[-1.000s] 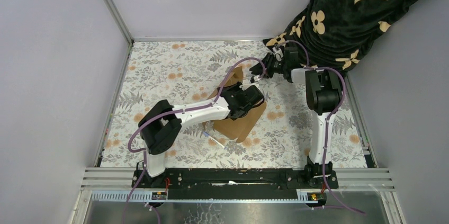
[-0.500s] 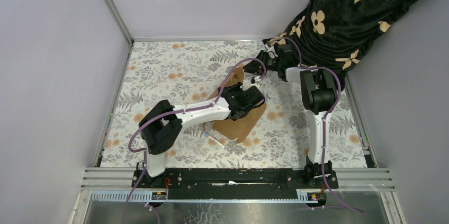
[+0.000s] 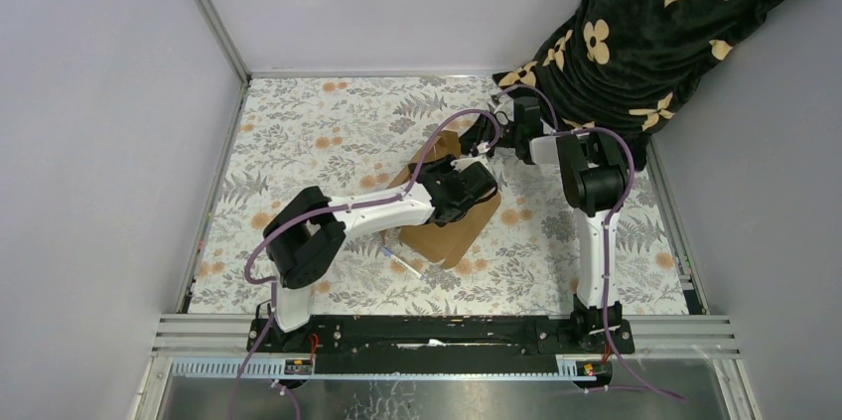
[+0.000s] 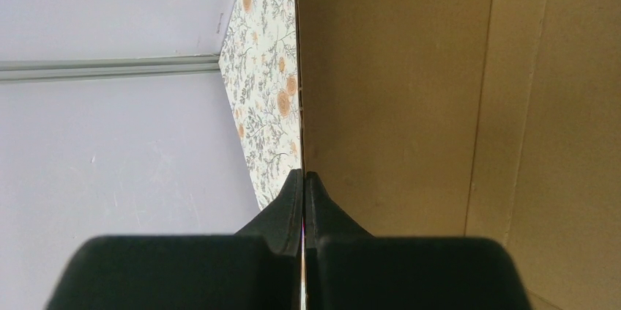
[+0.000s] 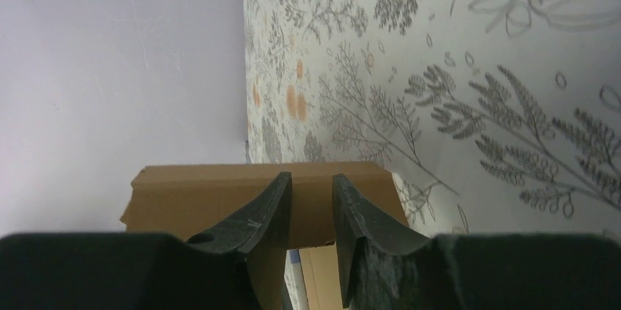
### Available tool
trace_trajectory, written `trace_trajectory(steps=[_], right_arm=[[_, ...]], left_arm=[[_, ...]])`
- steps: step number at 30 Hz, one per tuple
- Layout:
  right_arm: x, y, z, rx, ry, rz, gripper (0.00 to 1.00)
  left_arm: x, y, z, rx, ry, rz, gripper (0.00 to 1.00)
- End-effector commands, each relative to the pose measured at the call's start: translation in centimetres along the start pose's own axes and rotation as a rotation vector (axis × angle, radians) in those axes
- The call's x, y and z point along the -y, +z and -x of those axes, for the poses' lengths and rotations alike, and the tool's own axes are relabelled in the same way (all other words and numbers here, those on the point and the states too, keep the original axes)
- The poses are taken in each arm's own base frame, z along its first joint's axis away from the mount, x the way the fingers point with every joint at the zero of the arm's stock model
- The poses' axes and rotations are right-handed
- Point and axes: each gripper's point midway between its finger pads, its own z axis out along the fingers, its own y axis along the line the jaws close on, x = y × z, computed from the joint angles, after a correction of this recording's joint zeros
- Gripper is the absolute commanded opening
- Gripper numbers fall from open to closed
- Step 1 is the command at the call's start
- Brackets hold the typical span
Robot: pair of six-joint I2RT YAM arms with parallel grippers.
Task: Fold the paper box
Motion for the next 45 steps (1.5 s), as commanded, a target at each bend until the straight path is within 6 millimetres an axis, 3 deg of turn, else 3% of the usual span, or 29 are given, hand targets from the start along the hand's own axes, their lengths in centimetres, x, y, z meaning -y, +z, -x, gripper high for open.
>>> trace_trajectory(steps=[1,14,22,33,45], right_arm=[[-4.4,-1.4,0.0,0.012,-0.125,0.073,0.34],[-5.2,-2.1,-1.6,-0.004,-0.143,0.128,0.34],[-4.7,-1.7,-2.6,-0.027,-0.174,0.156,0.34],[-4.7,-0.7,-4.0,-0.014,-0.305,0.184,0.36],[-5.8,-1.2,-4.7,0.084,-0.426,0.301,0.4]], left_arm=[[2.1,0.5,0.6,0.019,-0.038,-0.031,0.0],[2.2,0.6,0.7,0.018,-0.04,-0.029,0.0],[2.4,0.7,0.6,0.015,-0.038,-0.03,0.0],[2.8,0.8,0.5,0.019,-0.029,-0.038,0.0],[2.9,0.8,0.0,0.032,-0.02,-0.044,0.0]])
